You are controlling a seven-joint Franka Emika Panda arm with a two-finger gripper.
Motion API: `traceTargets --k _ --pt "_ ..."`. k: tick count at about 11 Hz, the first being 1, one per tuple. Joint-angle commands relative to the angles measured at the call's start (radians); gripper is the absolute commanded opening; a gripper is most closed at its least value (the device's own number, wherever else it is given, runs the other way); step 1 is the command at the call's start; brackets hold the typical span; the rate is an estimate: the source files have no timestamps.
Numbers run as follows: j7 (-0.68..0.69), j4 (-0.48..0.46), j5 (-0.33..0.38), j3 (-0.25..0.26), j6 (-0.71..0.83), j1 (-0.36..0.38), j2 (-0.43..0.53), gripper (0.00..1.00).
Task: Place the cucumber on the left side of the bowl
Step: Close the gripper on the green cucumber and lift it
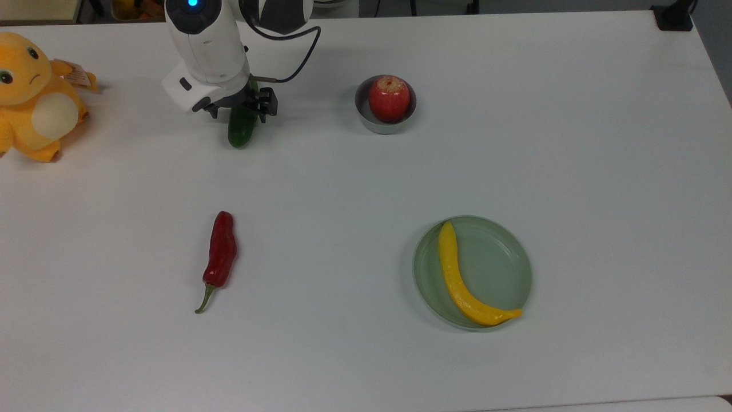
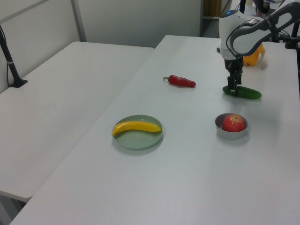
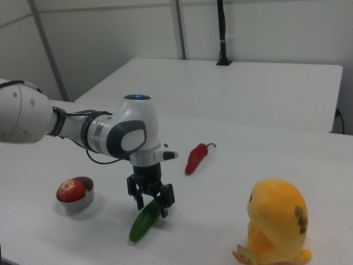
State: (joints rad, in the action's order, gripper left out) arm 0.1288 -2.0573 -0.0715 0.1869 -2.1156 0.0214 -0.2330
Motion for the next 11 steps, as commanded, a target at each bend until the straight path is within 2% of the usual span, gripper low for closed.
traceTargets --k 1,3,4,6,8,10,11 --pt "0.012 -0.032 -0.017 0.003 -0.023 -0.006 0.006 0.51" --pt "0.012 -0.03 -0.016 0.005 -0.018 -0.006 0.007 0.22" --pt "0.011 -0.029 -0.013 0.005 -0.015 -0.006 0.012 0.15" --pt "0.002 -0.021 -0.011 0.002 0.006 0.002 0.043 0.13" --pt "-0.001 0.047 -0.001 -0.012 0.128 0.015 0.084 0.13" --pt "-0.008 0.139 0.007 -0.056 0.263 0.04 0.121 0.13" --pt "-0.009 0.193 0.034 -0.093 0.337 0.043 0.136 0.13"
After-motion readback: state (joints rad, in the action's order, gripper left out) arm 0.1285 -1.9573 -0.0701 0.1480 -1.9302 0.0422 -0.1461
